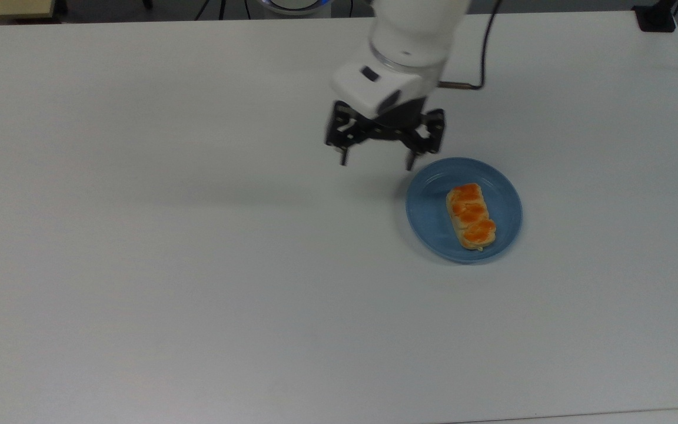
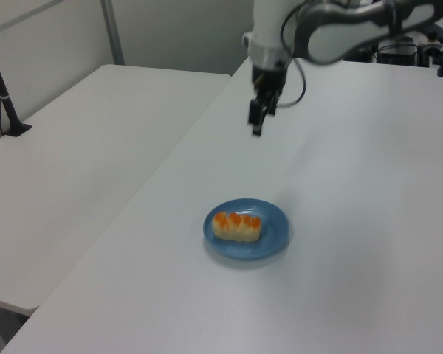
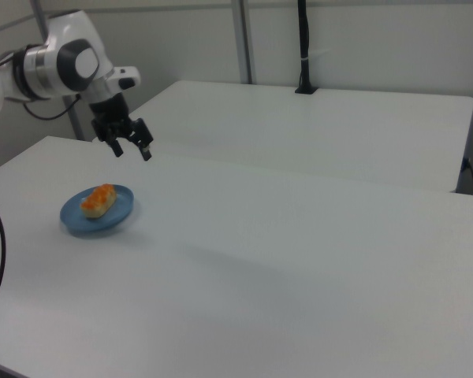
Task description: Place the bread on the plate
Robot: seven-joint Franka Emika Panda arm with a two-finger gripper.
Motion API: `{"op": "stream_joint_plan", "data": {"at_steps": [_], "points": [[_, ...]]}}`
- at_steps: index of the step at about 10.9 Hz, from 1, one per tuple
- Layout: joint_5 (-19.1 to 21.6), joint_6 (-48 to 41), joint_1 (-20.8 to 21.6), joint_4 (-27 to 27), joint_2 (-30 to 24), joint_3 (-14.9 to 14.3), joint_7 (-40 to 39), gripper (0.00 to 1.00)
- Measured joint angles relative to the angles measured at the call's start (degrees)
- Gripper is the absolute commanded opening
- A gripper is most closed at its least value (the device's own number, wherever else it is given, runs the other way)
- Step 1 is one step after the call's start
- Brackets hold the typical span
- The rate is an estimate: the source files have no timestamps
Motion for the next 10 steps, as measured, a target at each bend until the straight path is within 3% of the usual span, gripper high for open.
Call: {"op": "stream_joint_plan", "data": {"at_steps": [4,10], "points": [[0.17,-13.63,-7.09,-0.12,-7.1,-0.01,-8.15,1.0],[3.13,-19.99,-13.62,-4.11,-18.04,-0.03,-11.72,1.0]]}}
